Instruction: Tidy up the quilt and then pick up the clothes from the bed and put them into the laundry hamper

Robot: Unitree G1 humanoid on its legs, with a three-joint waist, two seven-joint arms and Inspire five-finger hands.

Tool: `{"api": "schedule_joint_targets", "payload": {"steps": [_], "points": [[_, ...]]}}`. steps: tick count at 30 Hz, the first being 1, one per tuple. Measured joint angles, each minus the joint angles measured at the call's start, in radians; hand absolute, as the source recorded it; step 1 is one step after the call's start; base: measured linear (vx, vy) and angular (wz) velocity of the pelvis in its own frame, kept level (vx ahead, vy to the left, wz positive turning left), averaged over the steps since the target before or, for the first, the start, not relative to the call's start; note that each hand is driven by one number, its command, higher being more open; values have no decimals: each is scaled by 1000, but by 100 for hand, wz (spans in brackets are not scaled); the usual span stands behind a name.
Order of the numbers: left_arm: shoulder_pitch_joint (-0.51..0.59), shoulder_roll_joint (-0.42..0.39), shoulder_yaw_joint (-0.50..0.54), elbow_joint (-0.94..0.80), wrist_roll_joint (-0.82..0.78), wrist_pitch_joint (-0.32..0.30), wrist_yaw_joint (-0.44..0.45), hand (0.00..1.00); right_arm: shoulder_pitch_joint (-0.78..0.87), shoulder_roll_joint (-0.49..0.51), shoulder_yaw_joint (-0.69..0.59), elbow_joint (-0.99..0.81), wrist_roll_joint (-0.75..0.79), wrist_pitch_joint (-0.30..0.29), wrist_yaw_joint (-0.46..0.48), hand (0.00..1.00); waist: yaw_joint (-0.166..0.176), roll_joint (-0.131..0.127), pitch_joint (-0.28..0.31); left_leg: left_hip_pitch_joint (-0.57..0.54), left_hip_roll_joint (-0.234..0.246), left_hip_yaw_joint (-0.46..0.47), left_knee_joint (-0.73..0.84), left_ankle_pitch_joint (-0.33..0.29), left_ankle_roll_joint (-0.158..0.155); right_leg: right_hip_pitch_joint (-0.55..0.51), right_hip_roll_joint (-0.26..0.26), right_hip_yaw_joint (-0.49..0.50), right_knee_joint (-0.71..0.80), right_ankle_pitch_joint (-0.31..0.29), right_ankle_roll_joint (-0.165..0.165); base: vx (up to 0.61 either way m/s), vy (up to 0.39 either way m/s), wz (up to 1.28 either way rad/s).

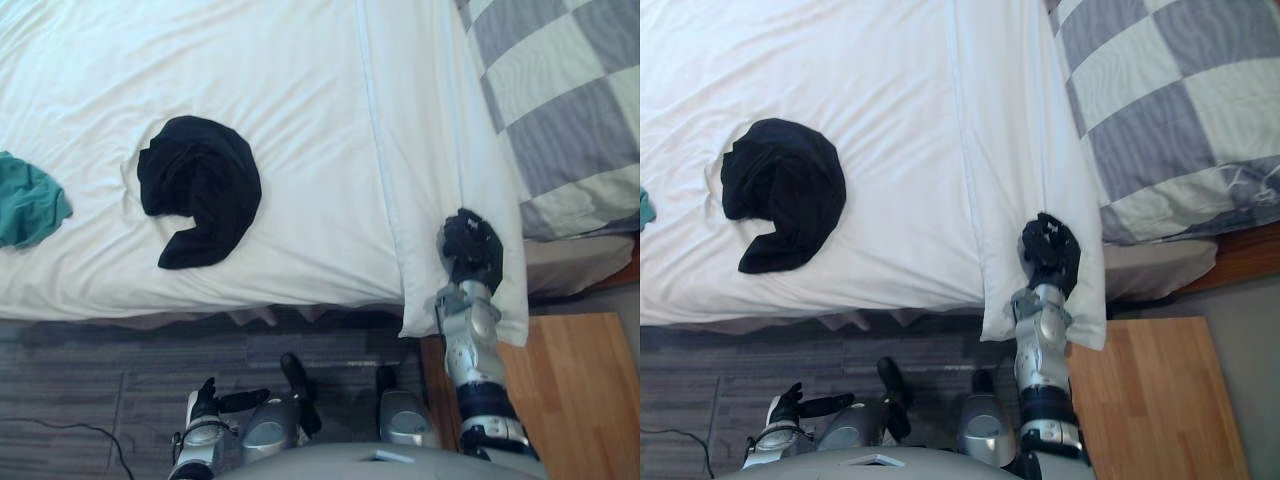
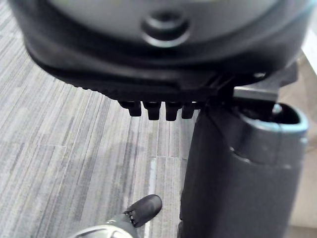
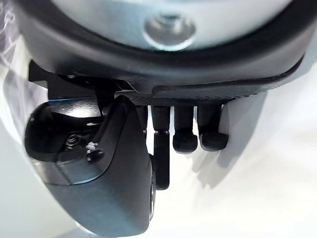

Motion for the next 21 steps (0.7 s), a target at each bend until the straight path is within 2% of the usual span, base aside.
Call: {"api": "schedule_joint_targets", "payload": {"steps": [1, 5, 7, 8, 9, 12, 14, 16, 19, 21], "points": [[0, -6, 32, 1, -17, 6, 1, 100, 18, 27, -35, 21, 12, 1, 19, 0, 1, -10, -10, 18, 2, 15, 0, -8, 0, 15, 1, -1, -3, 0, 0, 101, -44, -20], [0, -24, 100, -1, -36, 6, 10, 100, 72, 32, -133, 124, 17, 28, 44, 0, 21, -42, -53, 72, 1, 44, 2, -32, -4, 64, -3, -25, -9, 0, 0, 89, -25, -13], [2, -41, 102, -10, -55, 4, 13, 100, 111, 37, -205, 214, 17, 63, 44, 0, 24, -54, -82, 89, 1, 46, 2, -40, -7, 82, -4, -46, -5, 0, -1, 95, -49, 8], [5, -60, 123, -21, -59, 7, 7, 100, 142, 40, -246, 295, 17, 105, 33, 0, 25, -62, -93, 108, 4, 50, 2, -45, -12, 96, -2, -51, 7, 0, -1, 80, -54, 0], [11, -60, 123, -24, -58, 3, 0, 100, 156, 39, -257, 335, 17, 125, 29, 100, 25, -65, -99, 113, 5, 54, 2, -47, -15, 99, -1, -50, 11, -1, -2, 54, -63, -8], [19, -69, 120, -30, -58, 3, -3, 100, 240, 32, -267, 473, 15, 208, -1, 100, 23, -56, -116, 131, 5, 58, -1, -54, -21, 106, -1, -51, 28, -3, -7, 10, -48, -7], [29, -95, 118, -30, -61, 4, -12, 100, 308, 25, -264, 561, 17, 269, 1, 100, 19, -12, -119, 143, 2, 60, -1, -57, -21, 108, -3, -50, 38, -3, -7, -20, -56, -9], [35, -106, 106, -29, -59, 4, -14, 100, 349, 2, -245, 564, -16, 274, 7, 100, 17, 7, -129, 145, 2, 56, -1, -58, -20, 111, -3, -50, 36, -4, -7, -53, -61, -5], [41, -95, 81, -30, -57, 2, -30, 100, 361, -20, -169, 566, -95, 266, 21, 100, 21, -2, -137, 144, 4, 43, -2, -48, -11, 115, -1, -58, 30, -16, -11, -91, -75, 6], [41, -83, 76, -30, -59, 2, -32, 100, 354, -40, -96, 567, -152, 265, 39, 100, 28, -22, -146, 138, -2, 32, -2, -36, -8, 123, -8, -73, 7, -39, -5, -165, -90, 12]]}}
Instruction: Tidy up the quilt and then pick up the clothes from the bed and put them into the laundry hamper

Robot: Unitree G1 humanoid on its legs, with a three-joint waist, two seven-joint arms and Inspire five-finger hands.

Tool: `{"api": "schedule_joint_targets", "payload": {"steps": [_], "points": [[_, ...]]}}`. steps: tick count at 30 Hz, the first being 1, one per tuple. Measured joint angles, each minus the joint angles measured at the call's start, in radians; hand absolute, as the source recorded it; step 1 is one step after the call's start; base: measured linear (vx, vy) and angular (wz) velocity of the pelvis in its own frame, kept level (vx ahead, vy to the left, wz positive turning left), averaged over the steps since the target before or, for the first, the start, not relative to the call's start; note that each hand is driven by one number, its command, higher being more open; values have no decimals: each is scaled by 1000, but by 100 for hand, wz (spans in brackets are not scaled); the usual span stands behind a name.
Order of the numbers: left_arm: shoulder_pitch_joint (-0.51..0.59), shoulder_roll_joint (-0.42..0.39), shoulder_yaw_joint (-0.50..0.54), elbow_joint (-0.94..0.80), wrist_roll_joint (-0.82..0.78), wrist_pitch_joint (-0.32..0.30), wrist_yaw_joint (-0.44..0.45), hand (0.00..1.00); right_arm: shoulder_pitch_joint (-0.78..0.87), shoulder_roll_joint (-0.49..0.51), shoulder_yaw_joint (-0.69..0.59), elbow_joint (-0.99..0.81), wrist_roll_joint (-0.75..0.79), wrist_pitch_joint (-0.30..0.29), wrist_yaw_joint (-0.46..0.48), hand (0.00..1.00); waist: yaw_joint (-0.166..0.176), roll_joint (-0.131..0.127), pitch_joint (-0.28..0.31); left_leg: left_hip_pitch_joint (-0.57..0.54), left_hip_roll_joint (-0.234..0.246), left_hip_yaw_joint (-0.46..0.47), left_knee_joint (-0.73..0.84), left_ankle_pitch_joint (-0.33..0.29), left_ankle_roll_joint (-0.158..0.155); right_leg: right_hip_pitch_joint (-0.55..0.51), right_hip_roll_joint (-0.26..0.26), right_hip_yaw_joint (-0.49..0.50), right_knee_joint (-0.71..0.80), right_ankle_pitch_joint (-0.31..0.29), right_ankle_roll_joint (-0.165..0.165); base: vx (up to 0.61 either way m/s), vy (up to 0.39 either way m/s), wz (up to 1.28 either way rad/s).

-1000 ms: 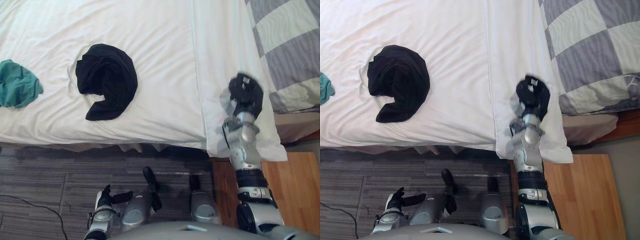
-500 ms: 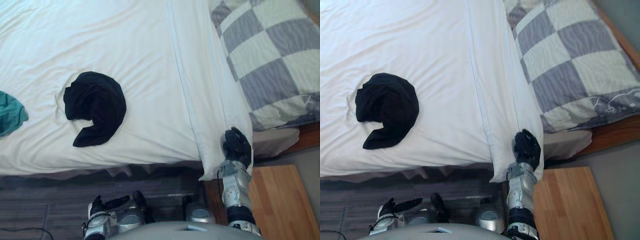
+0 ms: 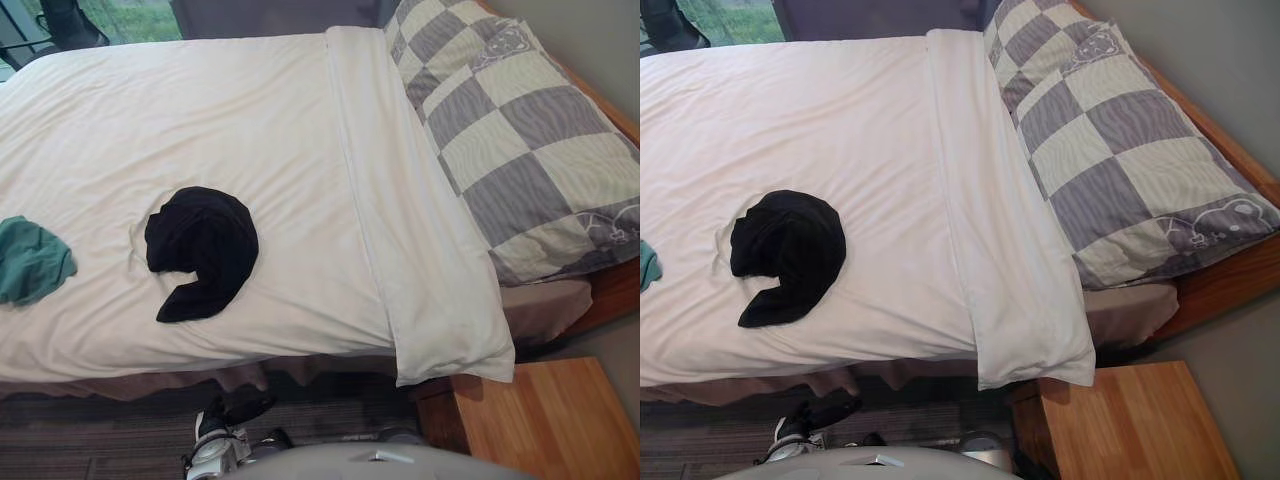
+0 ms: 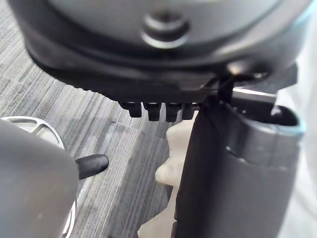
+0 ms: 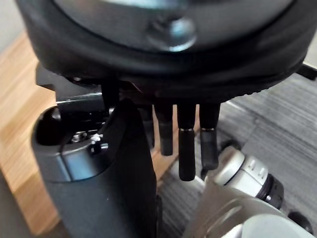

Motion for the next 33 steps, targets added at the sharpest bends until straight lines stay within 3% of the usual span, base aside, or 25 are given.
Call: {"api": "schedule_joint_targets", "payload": {"steps": [4, 5, 6, 7, 8, 10, 11, 12, 14, 15, 16, 17, 18, 19, 20, 21, 22, 24, 25, 27, 29, 32, 33], "points": [[3, 11, -55, -1, -2, -4, 0, 100, -25, -25, 51, 2, -147, -15, -12, 100, 1, -4, -2, -66, -4, -70, 30, 14, 6, -34, -14, -54, 23, -25, 5, -156, -34, 41], [1, 19, -78, -7, -4, -9, 0, 100, -25, -25, 52, 2, -167, -18, -15, 100, -2, -7, 0, -112, 1, -95, 88, -3, 12, -48, -25, -73, 31, -23, 5, -144, 13, 92], [-6, 27, -99, -12, -33, -20, 6, 100, -30, -41, 58, 14, -179, -28, -29, 100, 2, -5, 4, -214, 30, -112, 267, -76, 20, -67, -47, -107, 34, -9, 11, -88, 35, 68], [-6, 30, -101, -12, -50, -22, 10, 100, -36, -52, 63, 23, -195, -32, -33, 100, 4, -5, 4, -236, 50, -100, 336, -108, 27, -69, -56, -114, 35, -4, 14, -95, 97, 47], [-7, 40, -104, -11, -52, -26, 15, 100, -47, -68, 68, 34, -216, -35, -37, 100, 5, -8, 6, -246, 87, -85, 440, -146, 36, -65, -73, -115, 38, 0, 21, -16, 176, 4], [-9, 59, -173, 11, -41, -54, 31, 100, -72, -95, 103, 57, -267, -38, -47, 100, -6, -7, 4, -233, 198, -121, 599, -221, 17, -64, -113, -104, 48, 17, 50, 36, 295, -4], [-10, 66, -188, 12, -39, -62, 30, 100, -76, -93, 106, 57, -279, -41, -49, 100, -6, -7, 4, -230, 229, -138, 606, -228, 15, -65, -121, -97, 48, 23, 61, 86, 378, -2], [-11, 76, -216, 13, -29, -69, 30, 100, -90, -91, 107, 58, -279, -42, -49, 100, -6, -9, 4, -220, 291, -176, 586, -232, 5, -83, -141, -84, 50, 36, 85, 90, 440, 8], [-17, 91, -252, 17, 3, -68, 31, 100, -108, -91, 99, 62, -279, -40, -52, 100, -15, -17, 5, -200, 362, -240, 426, -180, 8, -108, -197, -82, 50, 64, 137, 77, 569, 23], [-22, 94, -268, 19, 5, -68, 30, 100, -112, -88, 97, 66, -279, -42, -52, 100, -15, -27, 8, -188, 343, -276, 378, -194, -97, -112, -223, -83, 49, 75, 158, 67, 578, 27], [-53, 150, -276, 30, 1, -56, 36, 100, -140, -36, 80, 105, -271, -43, -48, 100, -11, -81, 20, -202, 257, -285, 420, -208, -153, -113, -276, -62, 32, 88, 168, 33, 442, 31], [-57, 162, -281, 31, 0, -56, 52, 100, -140, -19, 74, 115, -260, -50, -43, 100, -22, -83, 18, -234, 263, -312, 465, -232, -154, -107, -266, -59, 21, 90, 169, 22, 445, 51], [-64, 180, -305, 33, -2, -56, 57, 100, -139, 2, 57, 116, -249, -59, -36, 100, -38, -87, 15, -278, 268, -343, 536, -270, -159, -82, -240, -44, -7, 122, 166, 37, 406, 41], [-80, 194, -339, 38, -2, -54, 48, 100, -141, 9, 53, 120, -253, -55, -27, 100, -25, -112, 15, -275, 240, -323, 564, -297, -159, -86, -254, -67, -3, 212, 149, 43, 318, 10], [-79, 195, -355, 40, -1, -55, 45, 100, -144, 9, 54, 119, -254, -54, -23, 100, -12, -112, 13, -272, 233, -305, 573, -308, -152, -106, -265, -70, 8, 235, 136, 28, 424, -47], [-80, 193, -394, 43, -1, -56, 39, 100, -147, -5, 82, 113, -253, -58, -8, 100, -5, -102, 5, -274, 230, -263, 581, -317, -136, -168, -275, -70, 49, 278, 20, -15, 312, -70], [-74, 188, -414, 41, -1, -61, 30, 100, -155, -18, 92, 107, -249, -58, -4, 100, -6, -87, -1, -273, 225, -239, 569, -314, -121, -206, -272, -92, 68, 323, -39, 8, 452, -60], [-66, 190, -425, 44, 3, -61, 8, 100, -172, -31, 137, 88, -242, -57, -4, 100, -32, -73, 3, -255, 224, -230, 491, -290, -83, -241, -183, -141, 148, 238, -5, 60, 205, -23], [-69, 189, -428, 51, 4, -57, -5, 100, -176, -42, 169, 86, -242, -56, -2, 100, -30, -65, 8, -227, 228, -227, 429, -261, -73, -245, -97, -136, 179, 140, -4, 61, 27, -6], [-69, 186, -430, 51, 28, -51, -26, 100, -161, -42, 204, 61, -243, -61, -3, 100, -32, -61, 10, -201, 221, -221, 353, -214, -71, -202, 3, -174, 144, 61, -19, 46, -29, 7], [-71, 167, -429, 50, 43, -42, -37, 100, -152, -53, 226, 50, -284, -68, -6, 100, -37, -56, 13, -179, 212, -222, 301, -168, -64, -168, 1, -219, 115, 48, -11, 33, -92, 28], [-76, 140, -427, 48, 48, -37, -41, 100, -137, -58, 239, 38, -324, -80, -12, 100, -31, -43, 23, -131, 202, -207, 257, -119, -52, -84, 7, -243, 43, 18, -56, 43, -133, 34], [-78, 135, -428, 46, 67, -39, -43, 100, -139, -67, 250, 39, -332, -82, -9, 100, -29, -37, 25, -136, 202, -199, 272, -119, -52, -73, 7, -240, 28, 13, -50, -2, -97, 13]]}}
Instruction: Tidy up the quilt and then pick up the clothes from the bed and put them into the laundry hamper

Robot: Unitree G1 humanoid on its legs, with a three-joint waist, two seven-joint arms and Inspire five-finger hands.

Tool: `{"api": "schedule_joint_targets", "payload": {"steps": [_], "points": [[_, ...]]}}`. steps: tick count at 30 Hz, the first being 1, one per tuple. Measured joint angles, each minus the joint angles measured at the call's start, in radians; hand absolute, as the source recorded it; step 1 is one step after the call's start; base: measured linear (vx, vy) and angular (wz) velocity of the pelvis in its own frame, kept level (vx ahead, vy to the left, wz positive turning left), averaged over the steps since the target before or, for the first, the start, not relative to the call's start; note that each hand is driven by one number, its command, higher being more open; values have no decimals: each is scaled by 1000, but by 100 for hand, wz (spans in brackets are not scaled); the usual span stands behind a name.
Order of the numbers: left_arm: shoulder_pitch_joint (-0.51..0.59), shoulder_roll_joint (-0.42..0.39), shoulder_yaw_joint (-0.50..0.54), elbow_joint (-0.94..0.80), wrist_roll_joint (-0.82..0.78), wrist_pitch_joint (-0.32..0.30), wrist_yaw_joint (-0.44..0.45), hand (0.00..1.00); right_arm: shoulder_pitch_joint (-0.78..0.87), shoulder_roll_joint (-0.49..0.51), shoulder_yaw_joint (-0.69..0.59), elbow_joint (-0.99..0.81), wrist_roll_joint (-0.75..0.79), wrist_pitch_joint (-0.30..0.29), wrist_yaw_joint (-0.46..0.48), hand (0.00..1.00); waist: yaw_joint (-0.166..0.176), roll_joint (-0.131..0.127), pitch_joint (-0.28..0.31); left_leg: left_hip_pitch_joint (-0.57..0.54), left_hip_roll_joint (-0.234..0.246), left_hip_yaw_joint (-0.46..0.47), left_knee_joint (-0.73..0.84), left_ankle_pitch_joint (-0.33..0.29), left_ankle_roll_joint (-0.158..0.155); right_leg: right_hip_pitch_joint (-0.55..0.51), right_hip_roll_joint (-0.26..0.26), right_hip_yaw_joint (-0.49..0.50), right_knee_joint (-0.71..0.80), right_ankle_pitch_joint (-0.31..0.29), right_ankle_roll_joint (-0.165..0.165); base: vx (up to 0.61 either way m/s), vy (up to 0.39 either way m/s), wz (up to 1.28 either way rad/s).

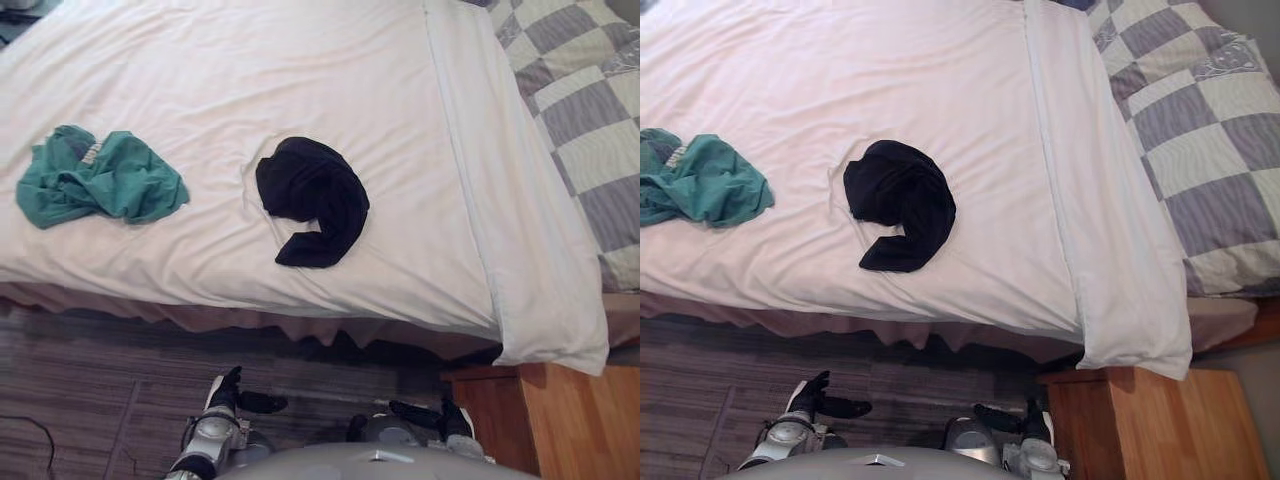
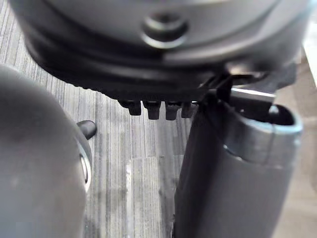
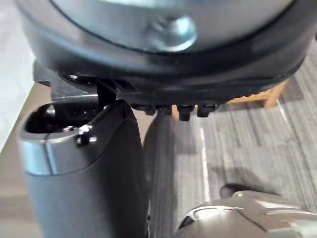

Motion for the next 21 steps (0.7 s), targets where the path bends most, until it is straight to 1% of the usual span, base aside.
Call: {"api": "schedule_joint_targets", "payload": {"steps": [1, 2, 3, 4, 5, 6, 7, 8, 9, 10, 11, 12, 13, 14, 15, 16, 17, 18, 19, 20, 21], "points": [[-2, -8, -4, -10, 17, -1, -2, 100, -6, -12, 18, 0, -18, -1, 3, 100, 0, 8, 5, -18, 5, 11, 45, -1, -2, 4, -5, 9, -6, -5, 7, -32, -50, -2], [-6, -20, -17, -36, 19, -1, -2, 100, -14, -33, 54, 2, -33, -3, 6, 100, 6, 23, 16, -94, 29, 18, 213, 4, -24, 7, -16, 31, -18, -7, 8, -40, -43, -12], [-8, -18, -19, -46, 19, -1, -3, 100, -19, -40, 67, 2, -35, -2, 6, 100, 6, 26, 22, -127, 40, 16, 297, 18, -46, 16, -21, 46, -28, -12, 13, -48, -39, -28], [-12, -23, -20, -66, 19, -8, 3, 100, -35, -60, 86, 14, -41, 3, 6, 100, 4, 49, 43, -189, 79, -17, 468, 62, -109, 49, -21, 58, -48, -7, 21, -36, -24, -32], [-12, -26, -21, -73, 18, -12, 8, 100, -40, -68, 90, 20, -45, 4, 5, 100, 5, 50, 51, -220, 92, -34, 541, 73, -120, 59, -32, 69, -58, -5, 24, -59, 77, -55], [-13, -34, -25, -73, 18, -24, 12, 100, -48, -82, 89, 27, -70, 10, 0, 100, 6, 73, 53, -250, 102, -47, 637, 42, -125, 70, -44, 81, -67, 5, 42, -37, 196, -67], [-13, -42, -37, -71, 19, -26, 13, 100, -52, -86, 87, 31, -78, 18, -1, 100, 4, 82, 51, -246, 92, -15, 636, 39, -98, 82, -58, 100, -77, 16, 60, -7, 232, -65], [-13, -44, -44, -66, 19, -26, 13, 100, -52, -87, 87, 30, -78, 21, 0, 100, 3, 84, 50, -242, 83, 0, 596, 46, -68, 84, -64, 107, -85, 22, 70, 77, 235, -64], [-16, -47, -65, -52, 26, -27, 9, 100, -57, -82, 89, 29, -78, 26, 0, 100, 4, 77, 42, -194, 54, 34, 496, -23, -30, 75, -77, 132, -102, 46, 96, 117, 183, -40], [-17, -49, -67, -46, 41, -23, 7, 100, -64, -79, 89, 29, -77, 27, 1, 100, 2, 78, 32, -172, 36, 46, 432, -55, -30, 60, -80, 130, -113, 65, 105, 156, 234, -32], [-27, -50, -74, -31, 54, -22, 2, 100, -72, -73, 88, 28, -74, 28, 3, 100, -4, 74, 26, -143, 7, 47, 349, -83, -26, 39, -84, 127, -129, 89, 112, 135, 219, -5], [-42, -42, -80, -16, 57, -16, -2, 100, -80, -52, 89, 30, -70, 35, 6, 100, -5, 34, 26, -138, -32, 38, 295, -88, -26, 25, -104, 125, -156, 114, 120, 118, 265, 5], [-60, -27, -81, -17, 58, -8, -12, 100, -81, -28, 91, 28, -67, 40, 8, 100, -6, -12, 32, -185, -47, -1, 367, -91, -47, 35, -143, 128, -173, 127, 132, 65, 227, 9], [-68, -26, -82, -16, 58, -10, -14, 100, -87, -20, 92, 20, -67, 42, 8, 100, -5, -20, 31, -220, -44, -37, 408, -129, -43, 38, -154, 128, -173, 128, 133, 55, 227, 8], [-72, -29, -98, -17, 58, -22, -12, 100, -82, -29, 96, 9, -70, 41, 14, 100, -5, -8, 30, -236, 15, -118, 389, -154, -38, 48, -151, 129, -169, 128, 133, 67, 265, -10], [-62, -37, -117, -18, 58, -35, -17, 100, -82, -46, 98, 9, -70, 39, 16, 100, -3, 20, 21, -247, 92, -179, 343, -144, -44, 52, -150, 131, -169, 131, 140, 92, 307, -21], [-57, -41, -124, -18, 58, -43, -23, 100, -84, -54, 99, 8, -70, 34, 17, 100, -1, 27, 21, -248, 125, -202, 324, -137, -32, 52, -156, 132, -169, 135, 150, 123, 445, -37], [-44, -42, -134, -23, 57, -49, -35, 100, -83, -63, 102, 0, -70, 30, 21, 100, -1, 53, 8, -249, 171, -238, 305, -125, -13, 52, -180, 141, -164, 134, 194, 132, 556, -36], [-41, -38, -146, -32, 54, -49, -49, 100, -82, -79, 108, -2, -70, 22, 31, 100, -2, 74, 2, -255, 187, -253, 327, -120, -63, 52, -209, 156, -156, 116, 220, 117, 595, -28], [-43, -41, -152, -35, 52, -44, -54, 100, -84, -79, 112, 4, -70, 23, 36, 100, 0, 69, 5, -271, 166, -254, 383, -149, -126, 55, -237, 161, -153, 115, 220, 84, 638, -10], [-58, -27, -158, -38, 48, -40, -47, 100, -91, -74, 111, 22, -75, 24, 51, 100, 5, 47, -4, -304, 125, -244, 456, -201, -126, 43, -264, 163, -130, 110, 222, 68, 514, -4]]}}
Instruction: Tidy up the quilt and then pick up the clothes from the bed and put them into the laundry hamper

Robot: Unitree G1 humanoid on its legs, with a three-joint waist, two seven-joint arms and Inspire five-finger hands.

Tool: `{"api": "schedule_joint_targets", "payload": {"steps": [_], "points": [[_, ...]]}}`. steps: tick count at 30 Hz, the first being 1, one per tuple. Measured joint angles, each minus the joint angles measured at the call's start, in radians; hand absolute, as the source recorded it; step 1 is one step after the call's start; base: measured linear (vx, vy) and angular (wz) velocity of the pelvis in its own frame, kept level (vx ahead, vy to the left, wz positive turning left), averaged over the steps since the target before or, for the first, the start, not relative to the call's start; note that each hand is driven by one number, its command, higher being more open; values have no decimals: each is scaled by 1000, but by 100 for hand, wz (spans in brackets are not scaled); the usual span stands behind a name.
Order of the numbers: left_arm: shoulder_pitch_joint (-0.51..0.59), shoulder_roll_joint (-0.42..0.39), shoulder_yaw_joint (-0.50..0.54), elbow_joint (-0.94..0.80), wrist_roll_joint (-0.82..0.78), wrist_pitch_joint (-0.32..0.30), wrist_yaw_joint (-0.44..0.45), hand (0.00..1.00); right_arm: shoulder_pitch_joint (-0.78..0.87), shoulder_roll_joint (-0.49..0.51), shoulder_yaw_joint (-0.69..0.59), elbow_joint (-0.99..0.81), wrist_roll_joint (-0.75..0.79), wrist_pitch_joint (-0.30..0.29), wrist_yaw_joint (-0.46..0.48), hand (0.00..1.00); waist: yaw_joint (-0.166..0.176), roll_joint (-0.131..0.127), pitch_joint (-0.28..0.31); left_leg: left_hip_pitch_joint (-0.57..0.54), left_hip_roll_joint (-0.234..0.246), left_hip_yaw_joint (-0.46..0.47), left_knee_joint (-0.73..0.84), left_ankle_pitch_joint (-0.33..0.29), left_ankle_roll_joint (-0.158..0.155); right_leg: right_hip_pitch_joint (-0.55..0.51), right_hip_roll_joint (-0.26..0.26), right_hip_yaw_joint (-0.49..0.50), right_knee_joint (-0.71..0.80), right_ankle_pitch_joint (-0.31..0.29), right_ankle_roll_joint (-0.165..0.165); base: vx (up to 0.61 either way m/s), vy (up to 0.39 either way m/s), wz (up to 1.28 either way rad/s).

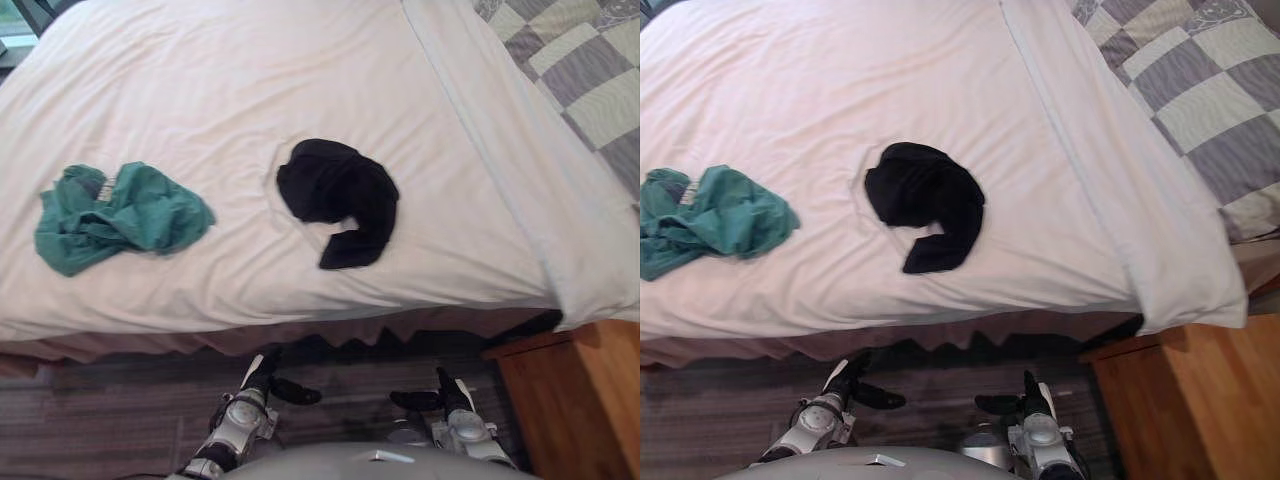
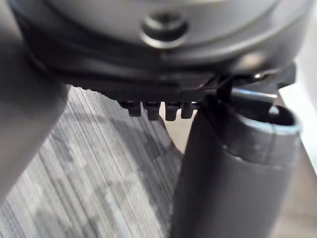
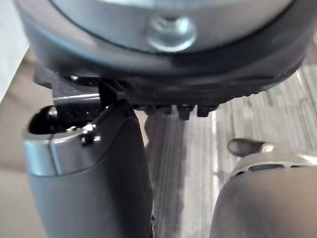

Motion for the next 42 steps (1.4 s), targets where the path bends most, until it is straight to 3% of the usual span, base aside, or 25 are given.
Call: {"api": "schedule_joint_targets", "payload": {"steps": [2, 4, 5, 6, 7, 10, 11, 12, 16, 19, 23, 25, 26, 28, 31, 35, 37, 38, 39, 42], "points": [[-12, 9, -5, 6, -8, 8, 28, 100, -2, 11, 13, 25, -35, 0, 16, 100, 25, -15, -8, -11, -22, 37, 49, -35, 4, -41, -16, -46, 28, 66, -36, 53, 466, -36], [-13, 12, -11, 1, -26, 19, 40, 100, -59, 11, 52, 46, -64, 8, 15, 100, 56, -16, -23, 11, -34, 149, -5, -25, 53, -159, -32, -159, 39, 253, -275, 20, 512, -97], [-12, 13, -13, 3, -41, 19, 44, 100, -78, 14, 60, 49, -63, 12, 15, 100, 51, -16, -21, 22, -41, 164, -36, -8, 63, -185, -23, -197, 85, 243, -269, 52, 366, -68], [-10, 12, -26, 10, -53, 22, 50, 100, -80, 23, 80, 47, -63, 14, 14, 100, 45, -12, -18, 58, -54, 180, -111, 27, 77, -194, 29, -233, 156, 151, -241, 92, 241, -16], [-8, 12, -49, 16, -61, 25, 50, 100, -78, 36, 95, 37, -61, 12, 10, 100, 46, -7, -15, 110, -73, 185, -203, 68, 85, -187, 118, -169, 209, 32, -224, 114, 263, 3], [-16, 0, -92, 17, -121, 32, 46, 100, -61, 84, 111, 11, -61, -6, 5, 100, 35, -1, -9, 200, -149, 171, -400, 173, 97, -139, 252, -34, 210, -122, -223, 97, 30, 50], [-16, -10, -98, 22, -133, 35, 46, 100, -63, 90, 113, 3, -60, -8, 5, 100, 33, -12, -3, 215, -183, 157, -425, 187, 98, -88, 235, -53, 174, -127, -206, 58, -48, 90], [-25, -17, -98, 25, -158, 38, 46, 100, -74, 91, 110, 0, -59, -7, 4, 100, 31, -6, 19, 242, -212, 130, -464, 211, 104, -47, 212, -85, 163, -141, -173, 19, -43, 78], [5, -37, -38, 24, -186, 44, 43, 100, -71, 98, 25, 20, -14, -1, -7, 100, 34, 1, 22, 293, -232, 96, -576, 281, 104, 12, 214, -144, 124, -145, -169, 33, -65, 53], [17, -37, 97, 23, -270, 41, 48, 100, -67, 109, -113, 40, 56, 13, -25, 100, 51, -9, 25, 343, -232, 130, -643, 302, 96, 24, 221, -114, 111, -142, -165, 41, -27, -20], [40, -23, 418, 48, -383, 44, 50, 100, 0, 132, -405, 78, 253, 16, -58, 100, 50, -61, 14, 376, -242, 147, -660, 302, 96, 53, 214, -108, 83, -130, -148, 53, 0, -10], [65, 3, 736, 75, -439, 58, 49, 100, 51, 134, -666, 124, 350, 21, -63, 100, 51, -76, 3, 401, -249, 156, -677, 301, 95, 76, 211, -107, 66, -127, -144, 90, -9, -4], [69, 13, 840, 84, -447, 66, 49, 100, 62, 133, -745, 133, 375, 22, -64, 100, 53, -86, -7, 409, -250, 163, -683, 301, 95, 79, 211, -104, 65, -127, -143, 87, -6, -14], [103, 76, 1153, 100, -477, 92, 58, 100, 106, 114, -987, 136, 432, 26, -73, 100, 53, -79, -31, 431, -251, 189, -714, 299, 93, 74, 214, -86, 63, -123, -137, 69, 2, -21], [132, 160, 1311, 100, -504, 108, 67, 100, 134, 54, -1110, 117, 461, 46, -102, 100, 59, -55, -50, 434, -253, 199, -715, 291, 90, 71, 212, -84, 62, -103, -140, 30, 11, -9], [144, 189, 1263, -17, -590, 104, 98, 100, 139, 14, -1091, -97, 497, 52, -173, 100, 60, -24, -119, 412, -264, 195, -715, 288, 96, 53, 204, -84, 61, -87, -152, -12, 24, 4], [198, 165, 1076, -313, -617, 97, 138, 100, 138, 13, -992, -362, 492, 48, -218, 100, 61, -14, -161, 388, -273, 180, -715, 294, 103, 40, 196, -84, 55, -88, -152, -43, -3, 15], [216, 155, 1007, -481, -634, 79, 152, 100, 125, 10, -962, -495, 476, 43, -237, 100, 59, -22, -173, 378, -275, 164, -715, 300, 105, 37, 195, -85, 55, -87, -152, -37, -8, 18], [218, 154, 996, -522, -635, 73, 155, 100, 125, 10, -959, -528, 474, 42, -242, 100, 58, -23, -174, 376, -275, 161, -715, 303, 105, 37, 195, -85, 55, -87, -152, -59, -11, 27], [215, 150, 909, -878, -630, 1, 173, 100, 58, -30, -888, -811, 384, 14, -281, 100, 52, -18, -169, 370, -276, 141, -716, 315, 106, 36, 195, -84, 56, -87, -152, -71, -8, 14]]}}
